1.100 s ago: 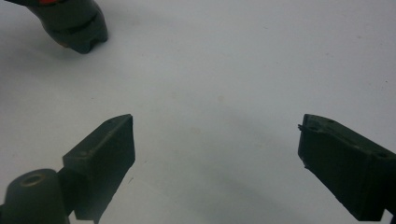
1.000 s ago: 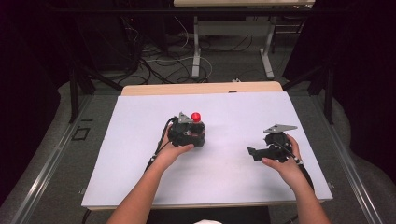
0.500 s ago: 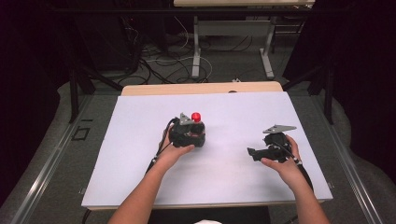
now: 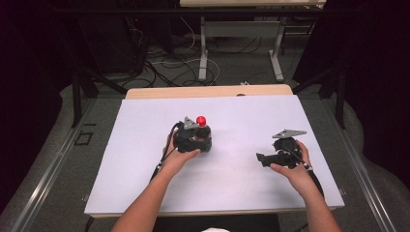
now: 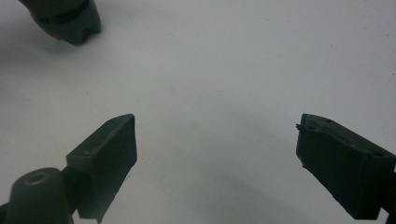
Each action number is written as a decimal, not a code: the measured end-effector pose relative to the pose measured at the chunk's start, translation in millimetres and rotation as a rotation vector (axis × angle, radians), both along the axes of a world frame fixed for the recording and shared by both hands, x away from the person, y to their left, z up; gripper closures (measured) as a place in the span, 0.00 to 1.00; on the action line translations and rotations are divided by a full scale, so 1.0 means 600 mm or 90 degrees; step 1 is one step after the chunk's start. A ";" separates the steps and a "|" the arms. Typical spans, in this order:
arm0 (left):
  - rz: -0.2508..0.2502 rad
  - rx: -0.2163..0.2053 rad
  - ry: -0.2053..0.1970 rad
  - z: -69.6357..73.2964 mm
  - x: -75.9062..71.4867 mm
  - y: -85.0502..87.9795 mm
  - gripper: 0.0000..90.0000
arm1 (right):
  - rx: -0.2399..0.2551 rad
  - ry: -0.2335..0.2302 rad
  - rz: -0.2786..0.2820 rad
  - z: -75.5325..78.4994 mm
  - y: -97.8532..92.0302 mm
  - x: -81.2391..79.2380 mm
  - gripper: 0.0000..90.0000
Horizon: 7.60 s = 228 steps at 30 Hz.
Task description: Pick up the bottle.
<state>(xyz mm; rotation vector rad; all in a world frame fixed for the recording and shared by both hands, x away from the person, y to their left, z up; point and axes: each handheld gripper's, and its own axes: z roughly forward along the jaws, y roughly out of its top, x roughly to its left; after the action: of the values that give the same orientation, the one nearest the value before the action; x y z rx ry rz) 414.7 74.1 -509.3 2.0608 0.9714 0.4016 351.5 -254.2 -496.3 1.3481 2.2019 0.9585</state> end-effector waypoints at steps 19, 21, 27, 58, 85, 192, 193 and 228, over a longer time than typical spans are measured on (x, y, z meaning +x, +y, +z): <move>-0.078 0.010 0.012 0.058 -0.074 0.017 0.33 | 0.025 -0.028 0.037 0.012 0.022 -0.010 0.21; -0.083 0.007 0.015 0.062 -0.084 0.018 0.33 | 0.034 -0.043 0.048 0.019 0.028 -0.015 0.25; -0.091 0.006 0.008 0.068 -0.112 0.026 0.33 | 0.052 -0.067 0.074 0.033 0.042 -0.028 0.34; -0.111 0.028 0.009 0.045 -0.156 0.018 0.33 | 0.134 -0.110 0.271 0.123 0.180 -0.059 0.55; -0.160 0.035 0.001 0.045 -0.178 -0.010 0.33 | 0.132 -0.088 0.301 0.144 0.236 -0.061 0.67; -0.154 0.024 0.017 0.049 -0.183 -0.013 0.33 | 0.033 -0.074 0.452 0.186 0.221 -0.043 0.53; -0.153 0.024 0.020 0.049 -0.182 -0.012 0.33 | 0.020 -0.088 0.401 0.184 0.222 -0.054 0.54; -0.171 0.033 0.007 0.047 -0.188 -0.020 0.33 | 0.027 -0.012 0.565 0.178 0.220 -0.009 0.68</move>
<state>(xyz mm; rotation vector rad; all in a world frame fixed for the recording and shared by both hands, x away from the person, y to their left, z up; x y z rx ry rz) 301.7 62.0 -481.3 2.2060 0.6826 0.2760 346.0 -122.1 -389.4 0.3022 2.8017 1.2741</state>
